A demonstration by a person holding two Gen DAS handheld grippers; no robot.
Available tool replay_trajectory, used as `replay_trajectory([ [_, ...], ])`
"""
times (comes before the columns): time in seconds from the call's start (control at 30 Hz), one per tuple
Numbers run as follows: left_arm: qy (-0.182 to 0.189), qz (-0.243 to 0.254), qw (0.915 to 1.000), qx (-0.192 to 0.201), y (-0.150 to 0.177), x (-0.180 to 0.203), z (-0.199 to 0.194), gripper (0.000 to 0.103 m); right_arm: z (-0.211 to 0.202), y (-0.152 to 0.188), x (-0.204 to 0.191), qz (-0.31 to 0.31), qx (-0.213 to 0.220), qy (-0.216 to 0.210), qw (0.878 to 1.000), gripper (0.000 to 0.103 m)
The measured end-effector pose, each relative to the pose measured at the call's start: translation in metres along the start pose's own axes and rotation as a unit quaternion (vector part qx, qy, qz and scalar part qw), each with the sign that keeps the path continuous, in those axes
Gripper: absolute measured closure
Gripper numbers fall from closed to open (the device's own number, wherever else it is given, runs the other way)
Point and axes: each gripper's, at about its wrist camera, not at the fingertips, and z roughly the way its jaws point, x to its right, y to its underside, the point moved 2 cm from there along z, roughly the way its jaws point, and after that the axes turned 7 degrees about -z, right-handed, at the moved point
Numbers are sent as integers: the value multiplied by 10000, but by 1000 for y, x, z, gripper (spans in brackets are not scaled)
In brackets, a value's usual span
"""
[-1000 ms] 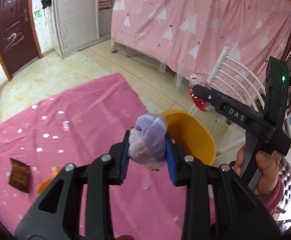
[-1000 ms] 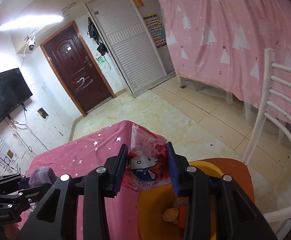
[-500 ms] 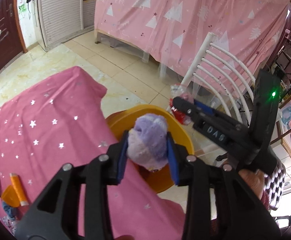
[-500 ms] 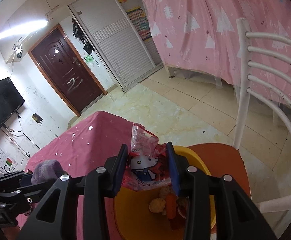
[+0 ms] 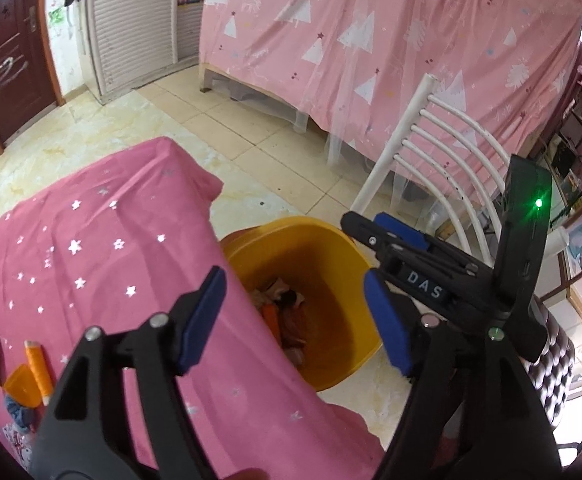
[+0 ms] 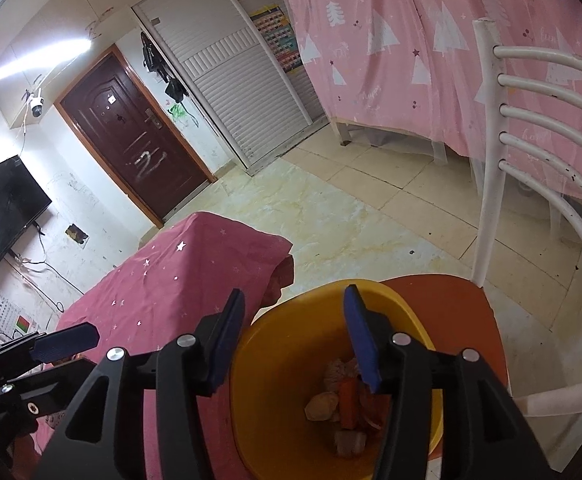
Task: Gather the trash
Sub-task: 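Move both open tools back over the items on the table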
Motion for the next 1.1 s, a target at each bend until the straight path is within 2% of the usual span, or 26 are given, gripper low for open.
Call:
replay_trajectory([
  [0.13, -17, -140, 9998, 119, 3, -15, -15, 30, -4, -1, -13, -92, 25, -77, 9999, 52],
  [0.4, -42, -344, 9989, 301, 12, -45, -43, 29, -7, -3, -51, -437, 26, -170, 9989, 50],
  [0.53, -84, -491, 9980, 398, 17, -63, -55, 24, -5, -3, -70, -600, -8, -230, 9979, 48],
  [1.1, -726, -770, 9911, 807, 57, -135, -115, 24, 12, 7, -154, -1334, -229, -683, 9884, 44],
])
